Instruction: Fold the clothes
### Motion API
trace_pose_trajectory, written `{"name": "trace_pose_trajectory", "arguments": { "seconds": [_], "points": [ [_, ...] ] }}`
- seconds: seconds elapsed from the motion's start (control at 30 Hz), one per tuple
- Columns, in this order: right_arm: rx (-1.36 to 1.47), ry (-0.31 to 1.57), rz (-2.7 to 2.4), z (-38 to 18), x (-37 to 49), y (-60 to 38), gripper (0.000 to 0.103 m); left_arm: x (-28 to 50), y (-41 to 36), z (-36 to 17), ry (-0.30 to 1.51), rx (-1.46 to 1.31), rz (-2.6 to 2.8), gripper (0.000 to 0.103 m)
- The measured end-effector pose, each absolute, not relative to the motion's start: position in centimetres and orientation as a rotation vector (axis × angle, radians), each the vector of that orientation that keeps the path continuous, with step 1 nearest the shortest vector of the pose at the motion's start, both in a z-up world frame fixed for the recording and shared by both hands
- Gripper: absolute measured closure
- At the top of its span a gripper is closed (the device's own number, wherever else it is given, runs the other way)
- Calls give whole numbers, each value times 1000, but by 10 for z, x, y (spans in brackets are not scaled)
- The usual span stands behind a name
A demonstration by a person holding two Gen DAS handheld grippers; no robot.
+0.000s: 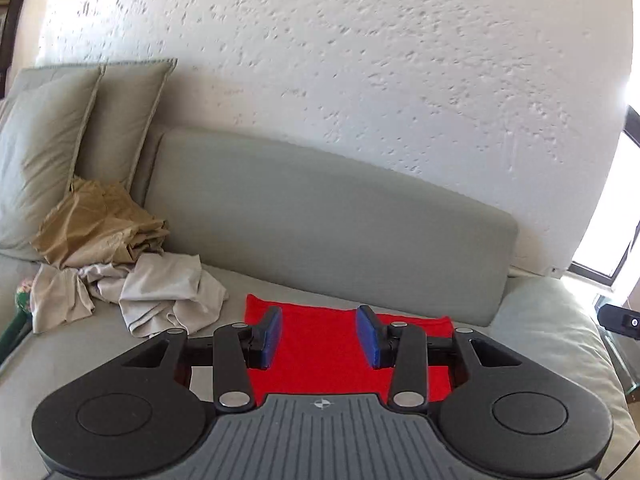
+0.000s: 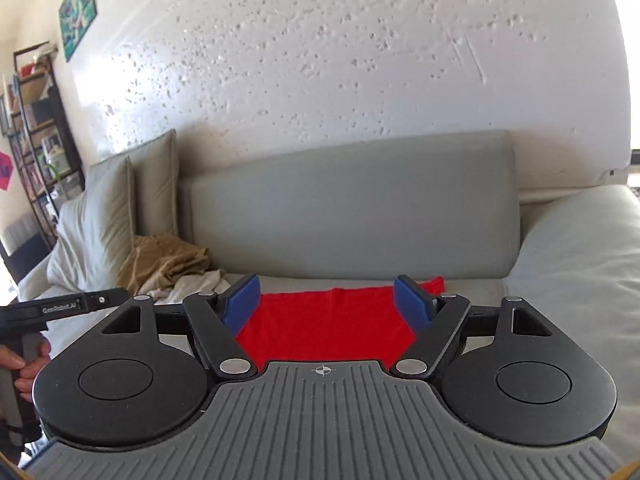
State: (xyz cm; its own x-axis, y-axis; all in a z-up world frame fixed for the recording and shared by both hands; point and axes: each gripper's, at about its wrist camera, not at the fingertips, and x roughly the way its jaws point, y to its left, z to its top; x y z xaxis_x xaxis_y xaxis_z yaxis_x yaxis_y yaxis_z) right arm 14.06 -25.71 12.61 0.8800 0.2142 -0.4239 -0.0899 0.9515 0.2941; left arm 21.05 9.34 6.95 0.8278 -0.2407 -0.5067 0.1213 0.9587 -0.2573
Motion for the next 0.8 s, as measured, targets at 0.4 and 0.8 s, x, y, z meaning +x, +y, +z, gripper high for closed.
{"name": "trace_pose_trajectory", "arguments": {
  "seconds": [0.4, 0.8],
  "points": [
    [595, 782, 42, -50, 357, -339, 37, 409, 127, -86, 848, -399, -154, 73],
    [973, 708, 211, -153, 422, -414, 53, 469, 156, -144, 883, -675, -439, 62]
  ]
}}
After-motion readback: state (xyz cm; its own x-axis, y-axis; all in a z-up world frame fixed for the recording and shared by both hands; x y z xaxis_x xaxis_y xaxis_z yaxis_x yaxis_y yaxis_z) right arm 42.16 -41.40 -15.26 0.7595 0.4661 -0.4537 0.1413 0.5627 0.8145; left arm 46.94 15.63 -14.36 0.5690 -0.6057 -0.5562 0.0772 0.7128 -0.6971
